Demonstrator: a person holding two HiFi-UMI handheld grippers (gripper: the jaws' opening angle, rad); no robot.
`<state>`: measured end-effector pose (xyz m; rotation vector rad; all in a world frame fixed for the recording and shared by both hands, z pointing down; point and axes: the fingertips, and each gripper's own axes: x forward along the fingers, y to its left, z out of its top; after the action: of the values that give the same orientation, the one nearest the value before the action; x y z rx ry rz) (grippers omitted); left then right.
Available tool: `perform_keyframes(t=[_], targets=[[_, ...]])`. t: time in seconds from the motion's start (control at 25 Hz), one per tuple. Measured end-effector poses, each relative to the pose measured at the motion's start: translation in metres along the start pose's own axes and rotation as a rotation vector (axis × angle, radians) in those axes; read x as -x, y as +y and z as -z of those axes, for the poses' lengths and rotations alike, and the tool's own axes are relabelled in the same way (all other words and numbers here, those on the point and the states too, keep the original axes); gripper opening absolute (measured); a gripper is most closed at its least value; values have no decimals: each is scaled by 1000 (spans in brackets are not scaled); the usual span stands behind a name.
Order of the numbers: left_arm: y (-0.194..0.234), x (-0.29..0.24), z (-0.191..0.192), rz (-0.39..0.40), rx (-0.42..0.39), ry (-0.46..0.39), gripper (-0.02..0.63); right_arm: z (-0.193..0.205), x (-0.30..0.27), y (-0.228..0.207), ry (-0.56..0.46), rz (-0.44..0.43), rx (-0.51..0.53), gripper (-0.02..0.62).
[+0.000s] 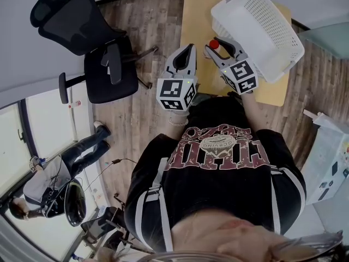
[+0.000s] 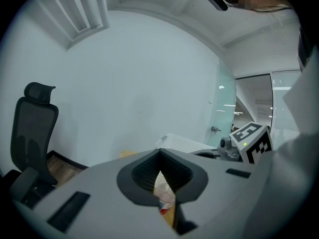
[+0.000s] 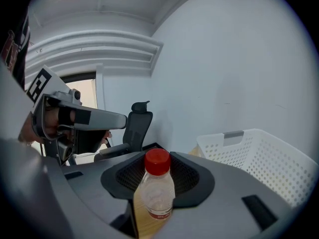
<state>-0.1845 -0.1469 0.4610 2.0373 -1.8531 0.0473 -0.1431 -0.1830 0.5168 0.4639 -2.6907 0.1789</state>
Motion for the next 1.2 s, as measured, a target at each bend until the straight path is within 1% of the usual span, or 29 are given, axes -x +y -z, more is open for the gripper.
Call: perform_keyframes(t=[0.48,1.0,1.2], targets=[[-8,-11,3,11,1,13,46,20,4,-2,17,-1,0,156],[-20,-16,8,27,9,30,46,22,12,-1,-8,5,0,156],[-24,-16,8,28,5,29,46,24,15,4,-2,0,26,156]])
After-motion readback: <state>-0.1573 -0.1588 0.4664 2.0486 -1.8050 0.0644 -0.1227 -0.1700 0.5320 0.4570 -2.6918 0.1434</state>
